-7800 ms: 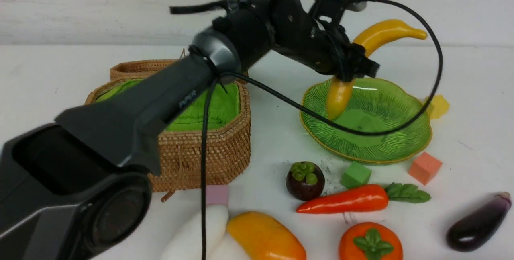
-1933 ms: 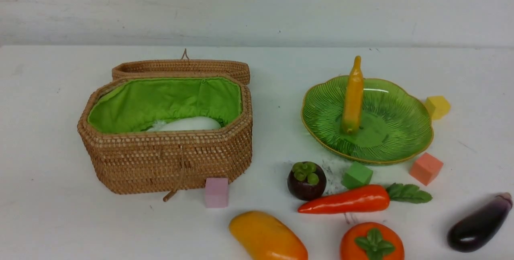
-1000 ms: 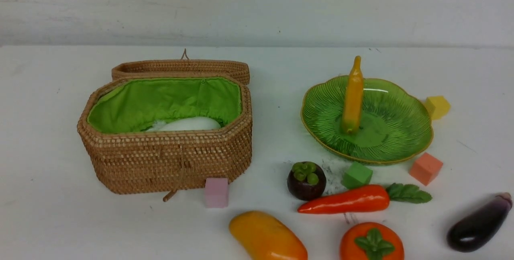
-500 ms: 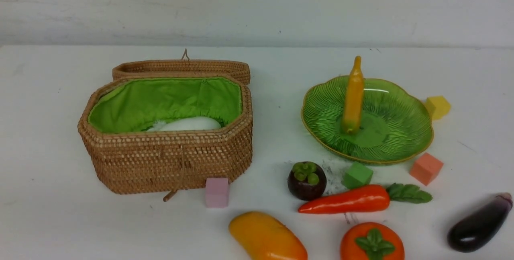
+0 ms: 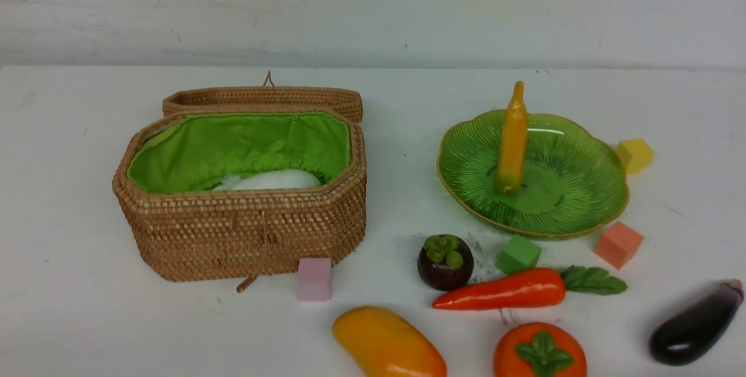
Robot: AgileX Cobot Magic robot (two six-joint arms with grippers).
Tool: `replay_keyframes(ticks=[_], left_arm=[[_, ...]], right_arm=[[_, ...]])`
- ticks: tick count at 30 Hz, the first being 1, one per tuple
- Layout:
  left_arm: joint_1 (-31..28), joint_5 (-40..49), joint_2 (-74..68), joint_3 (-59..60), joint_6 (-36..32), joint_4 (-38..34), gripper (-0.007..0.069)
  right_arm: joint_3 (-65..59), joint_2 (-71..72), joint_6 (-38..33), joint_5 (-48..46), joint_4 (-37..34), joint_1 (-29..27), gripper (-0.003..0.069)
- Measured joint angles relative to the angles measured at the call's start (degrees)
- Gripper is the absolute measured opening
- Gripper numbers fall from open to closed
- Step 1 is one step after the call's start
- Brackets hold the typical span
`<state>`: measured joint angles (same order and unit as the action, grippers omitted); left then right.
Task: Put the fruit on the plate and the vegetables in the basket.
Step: Grab an eggplant with your right arm and place it in the basket on the left.
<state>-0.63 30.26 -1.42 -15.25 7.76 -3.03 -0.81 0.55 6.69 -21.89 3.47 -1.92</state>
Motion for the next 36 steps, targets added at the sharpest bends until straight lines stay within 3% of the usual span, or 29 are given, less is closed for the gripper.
replay_keyframes(ticks=[6,36], left_arm=[[2.93,0.17,0.74,1.22,0.00,0.38,-0.0013],[3.00,2.68,0.74,1.70,0.00,0.14,0.0000]], right_arm=[[0.00,0.00,0.05,0.00,0.00,0.00,0.0243],[0.00,0.00,0.00,0.00,0.00,0.00,0.0243]])
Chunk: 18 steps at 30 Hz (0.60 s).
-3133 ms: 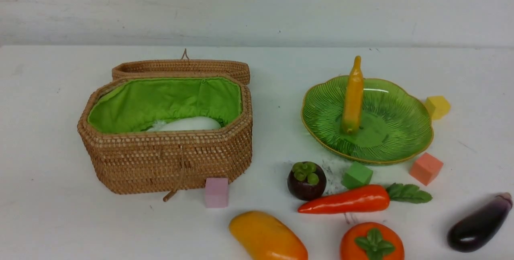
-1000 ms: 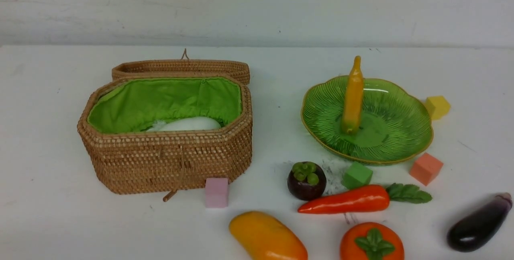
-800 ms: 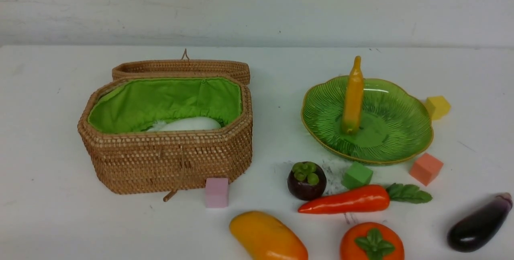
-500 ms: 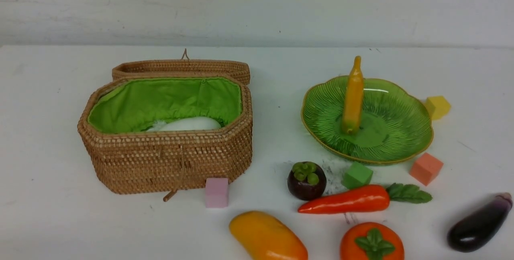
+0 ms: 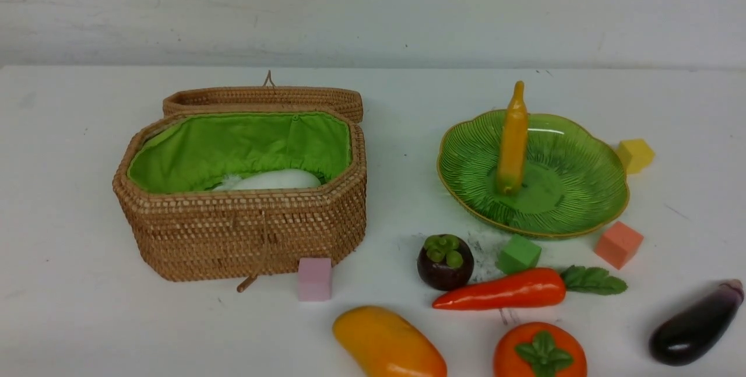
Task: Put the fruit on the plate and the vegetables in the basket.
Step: Grab an eggplant with your right arm and place it in the basket on the left.
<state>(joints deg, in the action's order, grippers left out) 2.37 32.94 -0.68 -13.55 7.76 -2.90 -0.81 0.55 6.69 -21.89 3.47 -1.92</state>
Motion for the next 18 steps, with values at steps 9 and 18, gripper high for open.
replay_keyframes(ticks=[9,18], left_arm=[[0.00,-1.46,1.30,4.02,0.00,0.00,0.0004],[0.00,-10.37,1.30,14.82,0.00,-0.24,0.0008]], right_arm=[[0.00,0.00,0.00,-0.01,0.00,0.00,0.0243],[0.00,0.00,0.00,-0.01,0.00,0.00,0.0243]])
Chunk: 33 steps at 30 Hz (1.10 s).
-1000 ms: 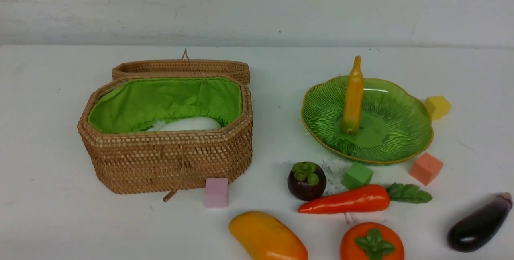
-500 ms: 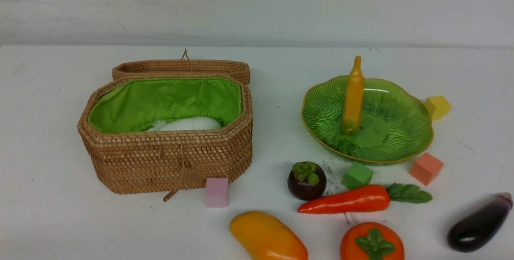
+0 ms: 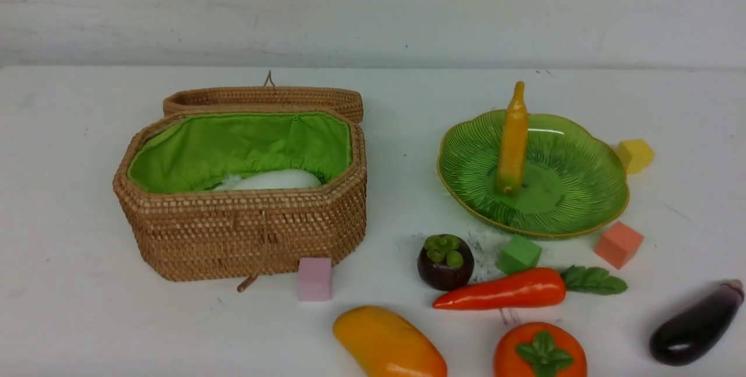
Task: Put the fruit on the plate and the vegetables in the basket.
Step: Grab an eggplant with your right arm and place it in the basket on the left.
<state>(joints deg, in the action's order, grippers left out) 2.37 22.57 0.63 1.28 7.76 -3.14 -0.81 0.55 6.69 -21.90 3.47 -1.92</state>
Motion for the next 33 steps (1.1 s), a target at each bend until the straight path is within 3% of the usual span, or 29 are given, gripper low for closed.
replay_keyframes(ticks=[9,21,27,33], left_arm=[[0.00,-0.29,0.00,0.31,0.00,-0.25,0.0017],[0.00,-0.36,0.00,0.35,0.00,-0.38,0.0023],[0.00,-0.36,0.00,0.35,0.00,-0.38,0.0030],[0.00,-0.36,0.00,0.35,0.00,-0.38,0.0037]], right_arm=[[-0.23,0.00,0.00,1.89,0.00,0.00,0.0243],[-0.63,0.00,0.12,31.06,0.12,0.00,0.0243],[-0.63,0.00,3.47,46.82,0.12,0.00,0.0243],[4.97,0.00,11.00,50.90,0.12,0.00,0.0243]])
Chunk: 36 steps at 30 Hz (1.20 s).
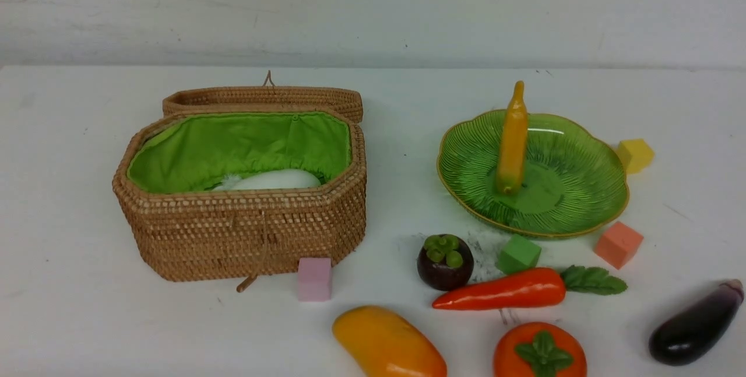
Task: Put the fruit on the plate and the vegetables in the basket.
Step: Grab an eggplant with your right arm and place it in the basket on the left.
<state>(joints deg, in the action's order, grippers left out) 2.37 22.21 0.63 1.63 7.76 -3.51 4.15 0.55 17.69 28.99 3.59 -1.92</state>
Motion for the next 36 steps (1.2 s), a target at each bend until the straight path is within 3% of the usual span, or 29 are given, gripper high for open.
replay_keyframes(ticks=[4,8,9,11,15,20,28,36], left_arm=[[0.00,0.00,0.00,0.00,0.00,0.00,0.0039],[0.00,0.00,0.00,0.00,0.00,0.00,0.0039],[0.00,0.00,0.00,0.00,0.00,0.00,0.0041],[0.00,0.00,0.00,0.00,0.00,0.00,0.0041],[0.00,0.00,0.00,0.00,0.00,0.00,0.0043],[0.00,0.00,0.00,0.00,0.00,0.00,0.0046],[0.00,0.00,0.00,0.00,0.00,0.00,0.0052],[0.00,0.00,0.00,0.00,0.00,0.00,0.0054]], right_arm=[[10.71,-0.74,3.65,-6.20,0.00,0.00,0.0243],[25.77,-6.80,8.01,-21.64,0.00,0.00,0.0243],[31.92,-10.11,9.29,-29.31,0.00,0.00,0.0243],[35.82,-13.13,9.94,-34.09,0.00,0.00,0.0243],[42.66,-23.72,8.94,-52.15,2.85,0.00,0.0243],[40.91,-29.27,8.22,-56.16,2.71,0.00,0.0243],[33.79,-40.60,9.04,-58.36,-6.42,0.00,0.0243],[37.38,-57.96,9.59,-69.72,-11.30,0.00,0.0290]])
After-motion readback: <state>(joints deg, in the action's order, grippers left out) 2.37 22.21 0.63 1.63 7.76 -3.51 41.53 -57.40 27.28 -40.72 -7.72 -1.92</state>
